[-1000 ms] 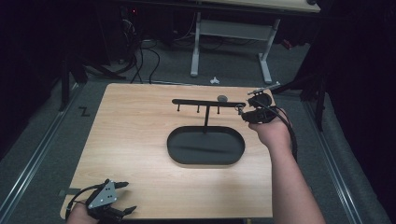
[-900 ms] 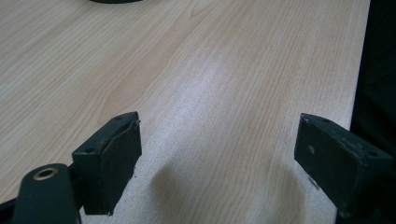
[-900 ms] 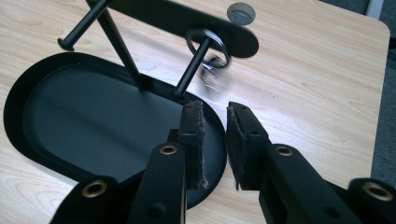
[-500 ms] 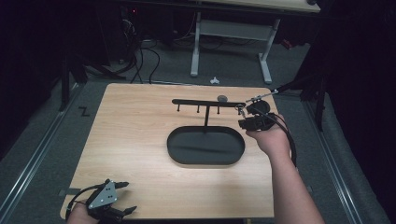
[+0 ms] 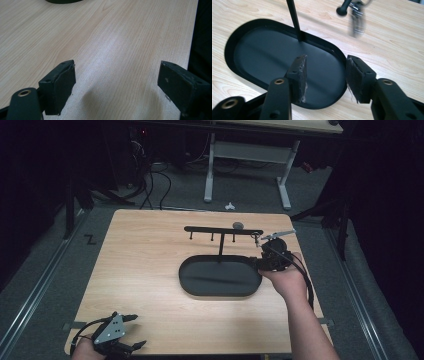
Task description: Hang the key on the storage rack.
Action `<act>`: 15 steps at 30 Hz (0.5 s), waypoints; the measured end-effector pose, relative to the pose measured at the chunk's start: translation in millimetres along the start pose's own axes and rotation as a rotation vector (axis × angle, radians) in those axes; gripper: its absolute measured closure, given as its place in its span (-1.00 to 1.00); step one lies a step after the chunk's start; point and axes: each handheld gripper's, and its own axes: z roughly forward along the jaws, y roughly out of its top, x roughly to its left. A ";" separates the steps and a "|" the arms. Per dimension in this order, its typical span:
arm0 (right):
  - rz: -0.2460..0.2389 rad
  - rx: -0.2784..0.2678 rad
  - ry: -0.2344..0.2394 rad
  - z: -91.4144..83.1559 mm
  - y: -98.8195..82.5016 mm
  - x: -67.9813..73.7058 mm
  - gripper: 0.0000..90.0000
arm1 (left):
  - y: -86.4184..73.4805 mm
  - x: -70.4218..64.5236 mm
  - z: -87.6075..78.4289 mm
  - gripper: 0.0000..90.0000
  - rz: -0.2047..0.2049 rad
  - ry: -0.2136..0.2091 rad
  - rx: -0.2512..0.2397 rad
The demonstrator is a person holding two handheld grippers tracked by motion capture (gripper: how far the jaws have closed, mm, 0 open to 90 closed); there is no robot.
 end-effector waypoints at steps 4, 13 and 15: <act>0.010 -0.004 -0.012 3.9 -12.2 2.1 0.07 | -0.1 0.3 -0.2 -0.66 -0.001 0.002 -0.002; 0.042 -0.042 -0.018 14.8 -43.0 7.6 -0.02 | -0.3 0.2 -0.6 -0.66 -0.003 0.009 -0.003; 0.048 -0.059 -0.014 18.2 -55.4 10.8 -0.03 | -0.1 0.2 -0.6 -0.66 -0.001 0.008 -0.002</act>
